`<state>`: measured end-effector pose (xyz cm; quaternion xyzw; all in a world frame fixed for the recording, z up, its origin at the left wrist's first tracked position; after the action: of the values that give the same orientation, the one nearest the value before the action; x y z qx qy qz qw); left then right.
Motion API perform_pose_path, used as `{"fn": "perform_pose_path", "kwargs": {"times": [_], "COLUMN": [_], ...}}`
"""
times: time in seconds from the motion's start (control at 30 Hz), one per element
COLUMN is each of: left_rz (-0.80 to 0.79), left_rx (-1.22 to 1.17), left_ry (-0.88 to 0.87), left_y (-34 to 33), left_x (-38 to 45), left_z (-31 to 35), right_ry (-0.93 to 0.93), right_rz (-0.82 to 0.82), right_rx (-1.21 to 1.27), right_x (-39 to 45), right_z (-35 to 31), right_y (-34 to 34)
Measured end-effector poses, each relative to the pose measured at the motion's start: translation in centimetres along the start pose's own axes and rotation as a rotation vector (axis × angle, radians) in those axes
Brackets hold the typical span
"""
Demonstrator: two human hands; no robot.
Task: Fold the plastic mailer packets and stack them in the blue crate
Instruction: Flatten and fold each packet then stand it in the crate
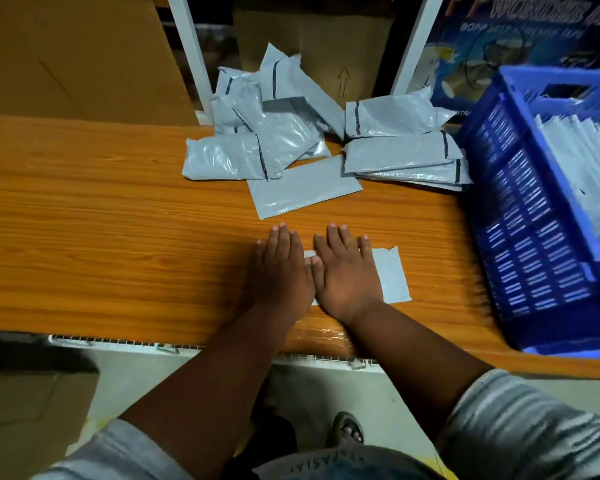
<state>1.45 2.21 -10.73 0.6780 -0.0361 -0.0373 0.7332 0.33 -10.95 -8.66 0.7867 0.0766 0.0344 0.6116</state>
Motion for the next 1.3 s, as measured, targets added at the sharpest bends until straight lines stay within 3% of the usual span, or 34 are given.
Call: {"fn": "perform_pose_path", "kwargs": {"times": [0.13, 0.27, 0.5, 0.63, 0.8, 0.9, 0.97, 1.1, 1.3], "left_rz": [0.017, 0.115, 0.01, -0.017, -0.104, -0.115, -0.129, -0.12, -0.198], "left_rx": [-0.048, -0.031, 0.116, 0.15, 0.157, 0.119, 0.124, 0.172, 0.245], "left_ry": [-0.037, -0.188, -0.277, -0.271, -0.265, -0.315, -0.348, -0.358, -0.35], "left_y": [0.7, 2.1, 1.1, 0.1, 1.3, 2.3, 1.9, 1.4, 1.4], "left_x": [-0.6, -4.0, -5.8, -5.6, -5.0, -4.1, -3.8, -4.3, -4.0], "left_z": [-0.5, -0.8, -0.7, -0.4, 0.4, 2.9, 4.1, 4.4, 5.0], "right_ry": [0.001, 0.007, 0.17, 0.105, 0.135, 0.09, 0.119, 0.215, 0.157], "right_rz": [-0.025, -0.042, -0.013, -0.098, -0.182, -0.269, -0.228, -0.087, -0.153], "right_rx": [-0.003, 0.007, -0.066, -0.092, 0.089, 0.347, 0.437, -0.046, -0.016], "right_x": [0.3, 1.9, -2.6, -4.8, -3.8, -2.7, -2.3, -4.2, -4.6], "right_z": [-0.2, 1.0, -0.1, 1.4, 2.3, 3.4, 4.2, 6.9, 8.3], "right_y": [-0.3, 0.0, 1.3, -0.8, -0.6, 0.9, 2.3, 1.9, 0.2]}}
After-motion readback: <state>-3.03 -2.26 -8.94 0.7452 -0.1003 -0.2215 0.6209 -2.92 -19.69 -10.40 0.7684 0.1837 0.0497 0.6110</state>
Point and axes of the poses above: each hand's wrist, its own x-axis towards the middle knuckle, its own y-axis out of the back of the hand, z = x × y, the point moved 4 cm from there along x, towards the middle knuckle, and after that the axes turned 5 degrees about x, right-handed, at the moved point
